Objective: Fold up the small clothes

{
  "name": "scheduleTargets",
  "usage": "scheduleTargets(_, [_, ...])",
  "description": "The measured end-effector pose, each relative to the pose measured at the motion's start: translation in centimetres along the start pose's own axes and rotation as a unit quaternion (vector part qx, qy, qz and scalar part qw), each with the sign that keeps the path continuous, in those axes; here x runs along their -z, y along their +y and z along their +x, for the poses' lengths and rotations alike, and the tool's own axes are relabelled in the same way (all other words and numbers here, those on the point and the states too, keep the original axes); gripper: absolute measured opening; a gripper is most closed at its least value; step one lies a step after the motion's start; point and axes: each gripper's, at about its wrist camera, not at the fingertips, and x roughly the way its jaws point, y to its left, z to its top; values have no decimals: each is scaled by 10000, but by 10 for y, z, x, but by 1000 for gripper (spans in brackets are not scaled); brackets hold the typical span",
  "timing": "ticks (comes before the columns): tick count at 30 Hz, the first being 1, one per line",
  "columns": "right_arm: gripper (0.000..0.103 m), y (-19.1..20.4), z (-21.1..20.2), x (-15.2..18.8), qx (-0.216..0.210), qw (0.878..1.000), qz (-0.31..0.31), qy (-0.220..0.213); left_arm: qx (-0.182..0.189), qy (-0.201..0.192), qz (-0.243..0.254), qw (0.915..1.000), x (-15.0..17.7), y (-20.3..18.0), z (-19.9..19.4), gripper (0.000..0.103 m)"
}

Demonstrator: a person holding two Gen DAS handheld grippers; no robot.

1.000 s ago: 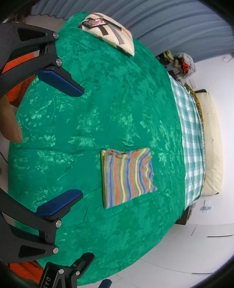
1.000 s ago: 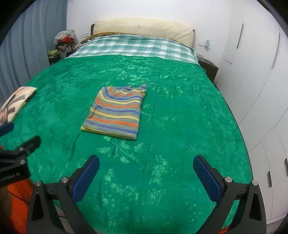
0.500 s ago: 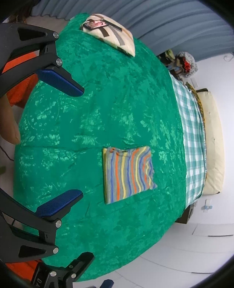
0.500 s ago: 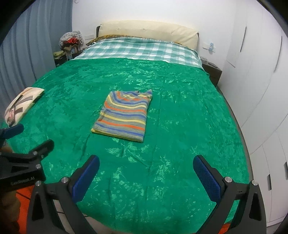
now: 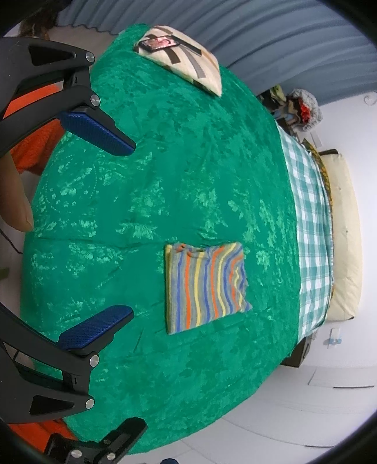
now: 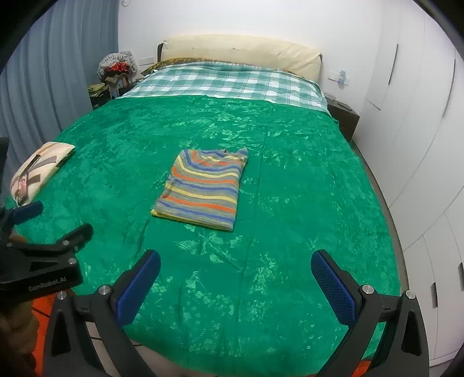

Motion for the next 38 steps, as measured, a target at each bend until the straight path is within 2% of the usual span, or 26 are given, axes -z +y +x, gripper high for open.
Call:
scheduleTargets(17, [102,-7,-9,-4,67,9999,109,68,43,-25,76,10000,-7,-7,-6,103])
scheduleTargets(22, [102,-11,-8,-5,-137,9994,269,167,53,-37,83,9999,-7,-8,-7,103])
scheduleTargets(30, [102,-10,-6,-3,-54,9995,241,196,45,-32,101,9999,-8,-10,-7,102])
scheduleTargets(34, [102,-11,-6,-3,-11,9994,272,191,173,-147,59,9997,-7,-7,-11,103])
scheduleTargets(38, [102,-13,-6,-4,6,9994,303,184,152,-202,110,9996,-7,-7,-11,103])
